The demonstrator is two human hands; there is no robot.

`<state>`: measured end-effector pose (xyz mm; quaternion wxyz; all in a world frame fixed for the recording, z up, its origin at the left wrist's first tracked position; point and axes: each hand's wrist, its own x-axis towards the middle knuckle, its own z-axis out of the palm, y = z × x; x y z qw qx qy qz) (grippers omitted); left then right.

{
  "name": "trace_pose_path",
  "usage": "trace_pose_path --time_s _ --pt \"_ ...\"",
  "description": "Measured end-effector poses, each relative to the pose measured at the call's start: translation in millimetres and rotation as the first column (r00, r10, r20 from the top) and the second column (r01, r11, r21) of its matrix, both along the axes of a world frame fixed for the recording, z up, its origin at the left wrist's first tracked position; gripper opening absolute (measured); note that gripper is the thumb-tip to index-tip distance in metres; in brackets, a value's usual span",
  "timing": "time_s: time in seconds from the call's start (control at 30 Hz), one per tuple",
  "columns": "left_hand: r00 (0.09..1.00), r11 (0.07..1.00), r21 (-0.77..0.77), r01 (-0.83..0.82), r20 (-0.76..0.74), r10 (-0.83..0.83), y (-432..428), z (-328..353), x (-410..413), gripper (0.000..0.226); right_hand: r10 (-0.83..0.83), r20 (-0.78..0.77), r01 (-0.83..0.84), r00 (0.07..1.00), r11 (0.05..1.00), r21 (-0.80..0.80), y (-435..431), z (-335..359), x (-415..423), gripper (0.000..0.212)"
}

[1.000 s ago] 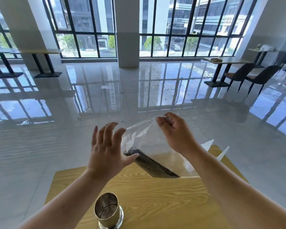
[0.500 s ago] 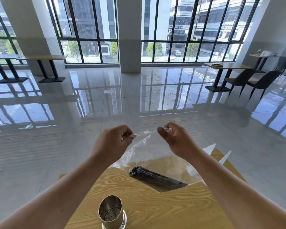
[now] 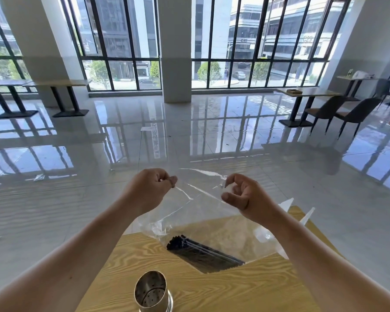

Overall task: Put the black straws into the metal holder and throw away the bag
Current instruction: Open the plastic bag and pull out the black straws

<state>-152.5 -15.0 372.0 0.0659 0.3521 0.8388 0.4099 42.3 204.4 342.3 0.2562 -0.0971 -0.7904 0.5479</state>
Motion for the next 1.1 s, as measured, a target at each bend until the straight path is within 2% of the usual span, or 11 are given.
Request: trace_pose_path --time_s 0.1,0.17,0.33,0.4,0.5,0.57,0.67,0.73,0.8,0.93,1.1 --pt "0.972 0.995 0.0 -0.099 -0.215 0.097 -3.6 -1.4 3.8 0.03 0.018 0.06 -0.02 0.998 0.999 0.04 -2.9 2.6 -3.8 0.035" --pt "0.897 0.99 0.04 -0.134 -0.421 0.139 -7.7 -3.4 11.1 0.04 0.01 0.056 -0.011 0.998 1.0 0.017 -6.5 4.4 -8.8 0.022" --pt "0.752 0.987 0.16 0.01 -0.651 0.098 -16.8 -3.9 36.2 0.04 -0.101 0.061 0.098 0.993 0.994 0.053 -14.1 14.2 -20.4 0.048" --pt "0.781 0.992 0.085 0.094 -0.624 -0.02 -15.7 -5.0 46.3 0.041 -0.126 0.069 0.12 0.99 0.99 0.077 -17.1 18.1 -24.2 0.051" --pt "0.854 0.994 -0.066 0.089 -0.508 -0.11 -9.2 -11.6 55.3 0.09 -0.084 0.101 0.08 0.991 0.996 0.038 -27.8 23.2 -31.5 0.057" --pt "0.86 0.992 -0.118 0.048 -0.5 -0.101 -4.0 -13.9 56.4 0.099 -0.006 0.081 0.009 0.997 0.999 -0.033 -35.0 25.1 -35.3 0.063" --pt "0.858 0.997 -0.06 0.039 -0.509 -0.064 -0.1 -11.4 52.0 0.058 0.067 0.051 -0.066 0.996 0.997 -0.031 -39.2 28.1 -36.1 0.053" --pt "0.856 0.999 0.016 0.033 -0.517 -0.02 -0.8 -8.9 49.2 0.026 0.028 0.05 -0.03 0.998 0.999 0.032 -37.3 29.6 -34.3 0.042" --pt "0.877 0.998 0.049 0.024 -0.481 0.002 -2.1 -7.0 45.8 0.01 -0.012 0.057 0.008 0.998 0.998 0.056 -32.3 27.8 -32.6 0.037" --pt "0.979 0.993 0.057 0.107 -0.179 -0.095 -5.6 0.5 38.2 0.013 -0.052 0.08 0.047 0.995 0.997 0.061 -27.0 22.5 -29.5 0.036" --pt "0.978 0.977 0.066 0.204 0.019 -0.206 -9.2 16.7 35.0 0.024 -0.15 0.131 0.119 0.98 0.969 0.215 -24.8 14.7 -27.7 0.038"
